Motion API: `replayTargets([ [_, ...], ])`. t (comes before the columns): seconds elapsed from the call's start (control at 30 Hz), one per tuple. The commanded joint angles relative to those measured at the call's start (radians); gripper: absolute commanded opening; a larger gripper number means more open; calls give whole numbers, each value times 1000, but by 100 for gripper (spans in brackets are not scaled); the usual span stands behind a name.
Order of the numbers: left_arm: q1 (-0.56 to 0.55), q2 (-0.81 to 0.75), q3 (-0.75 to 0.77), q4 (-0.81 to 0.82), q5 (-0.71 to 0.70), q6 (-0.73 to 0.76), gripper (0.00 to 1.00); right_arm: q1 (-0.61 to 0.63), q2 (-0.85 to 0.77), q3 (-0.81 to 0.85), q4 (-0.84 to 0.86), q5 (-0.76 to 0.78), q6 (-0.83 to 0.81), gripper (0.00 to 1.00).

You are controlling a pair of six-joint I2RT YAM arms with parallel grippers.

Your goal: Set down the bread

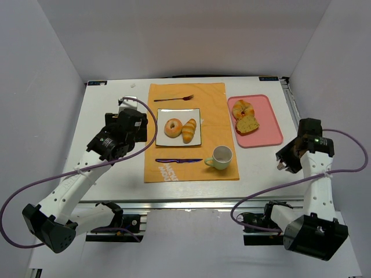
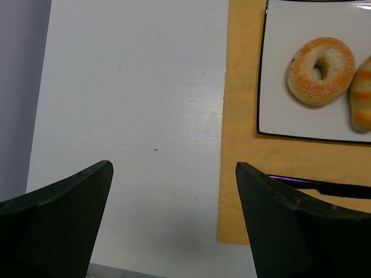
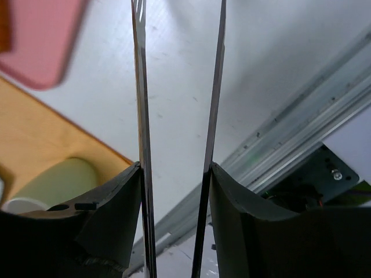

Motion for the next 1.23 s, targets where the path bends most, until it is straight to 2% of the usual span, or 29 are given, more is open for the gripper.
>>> replayTargets([
  [0.0,-14,-19,2,16,0,-2,98,-16,8,-79,94,-10,-7,54],
  [0.2,-28,-16,-1,19,-4,-1,98,-16,62,-230,200,-100,-4,56],
  [0.3,-30,-15,-1,20,-4,-1,98,-14,68,-271,208,-110,-19,62],
  [0.37,-30,-12,-1,23,-3,-1,98,-16,70,-300,214,-125,-28,67],
  [0.4,-30,-10,-1,23,-1,-1,98,-14,68,-305,211,-127,-34,75],
  [0.5,-30,-9,1,25,-1,-1,98,-16,47,-302,211,-134,-50,88],
  [0.57,-30,-4,1,23,-1,-1,98,-16,36,-288,200,-139,-59,89],
  [0.67,-30,2,10,23,-1,-1,98,-14,7,-227,150,-142,-68,89],
  [0.77,-31,11,34,14,-4,-4,98,-16,-65,-51,29,-133,-53,89],
  [0.8,-31,11,40,10,-6,-5,98,-16,-79,89,-6,-140,-54,89],
  [0.97,-31,21,91,-4,-3,-39,98,-14,-81,489,-186,-235,-99,89],
  [1.07,-31,10,103,34,5,-55,98,-16,-143,542,-193,-301,-68,89],
  [1.2,-31,-21,91,86,26,-68,98,-16,-225,425,-99,-341,-95,89],
])
